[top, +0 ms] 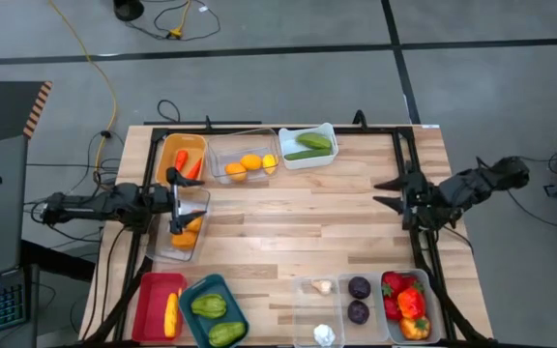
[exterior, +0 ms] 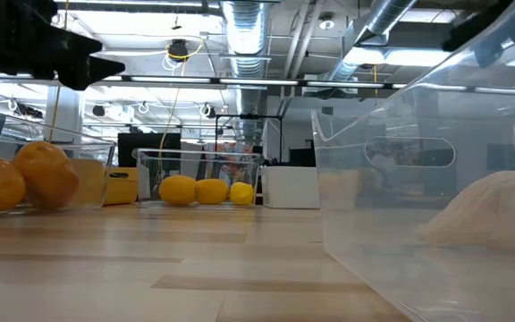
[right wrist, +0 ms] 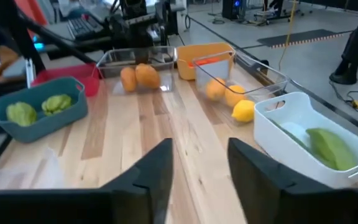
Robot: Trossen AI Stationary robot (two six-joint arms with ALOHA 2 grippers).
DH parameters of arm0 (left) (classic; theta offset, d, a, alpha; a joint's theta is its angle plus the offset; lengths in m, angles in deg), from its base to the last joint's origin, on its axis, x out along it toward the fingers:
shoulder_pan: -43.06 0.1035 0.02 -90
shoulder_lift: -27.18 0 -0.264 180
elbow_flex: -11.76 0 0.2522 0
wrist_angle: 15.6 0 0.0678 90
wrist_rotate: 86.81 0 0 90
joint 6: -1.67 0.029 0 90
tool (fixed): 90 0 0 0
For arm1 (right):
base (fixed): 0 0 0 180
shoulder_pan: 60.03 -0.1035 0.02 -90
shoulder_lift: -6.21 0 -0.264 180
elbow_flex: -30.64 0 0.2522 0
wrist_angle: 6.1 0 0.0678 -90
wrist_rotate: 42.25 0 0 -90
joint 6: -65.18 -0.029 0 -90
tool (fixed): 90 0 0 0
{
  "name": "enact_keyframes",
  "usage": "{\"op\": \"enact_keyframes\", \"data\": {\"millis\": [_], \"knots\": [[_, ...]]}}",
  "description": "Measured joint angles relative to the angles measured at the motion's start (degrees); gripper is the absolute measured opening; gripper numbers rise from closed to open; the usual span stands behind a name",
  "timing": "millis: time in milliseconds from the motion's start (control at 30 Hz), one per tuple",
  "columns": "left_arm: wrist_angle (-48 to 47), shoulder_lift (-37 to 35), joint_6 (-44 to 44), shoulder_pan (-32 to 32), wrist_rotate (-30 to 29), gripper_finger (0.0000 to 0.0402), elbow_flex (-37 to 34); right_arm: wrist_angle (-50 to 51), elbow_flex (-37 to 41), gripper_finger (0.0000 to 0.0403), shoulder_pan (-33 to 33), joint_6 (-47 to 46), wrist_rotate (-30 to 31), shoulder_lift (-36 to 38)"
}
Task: Sort produce into baskets
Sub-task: Return to Home Position
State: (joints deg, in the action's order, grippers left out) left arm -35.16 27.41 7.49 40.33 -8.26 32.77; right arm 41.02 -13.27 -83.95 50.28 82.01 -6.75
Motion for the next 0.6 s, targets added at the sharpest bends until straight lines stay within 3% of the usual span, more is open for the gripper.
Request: {"op": "enact_keyframes", "data": {"millis": [300,600], "knots": [[-1.27,0.0,-0.3,0.58,2.2,0.0396,-0.02,-5.44,9.36,0.0052,0.0,2.6,0.35,12.58],[8.59,0.16,-0.05,0.73,2.21,0.0396,-6.63,-7.3,13.06,0.0033,0.13,2.42,1.99,12.78]]}}
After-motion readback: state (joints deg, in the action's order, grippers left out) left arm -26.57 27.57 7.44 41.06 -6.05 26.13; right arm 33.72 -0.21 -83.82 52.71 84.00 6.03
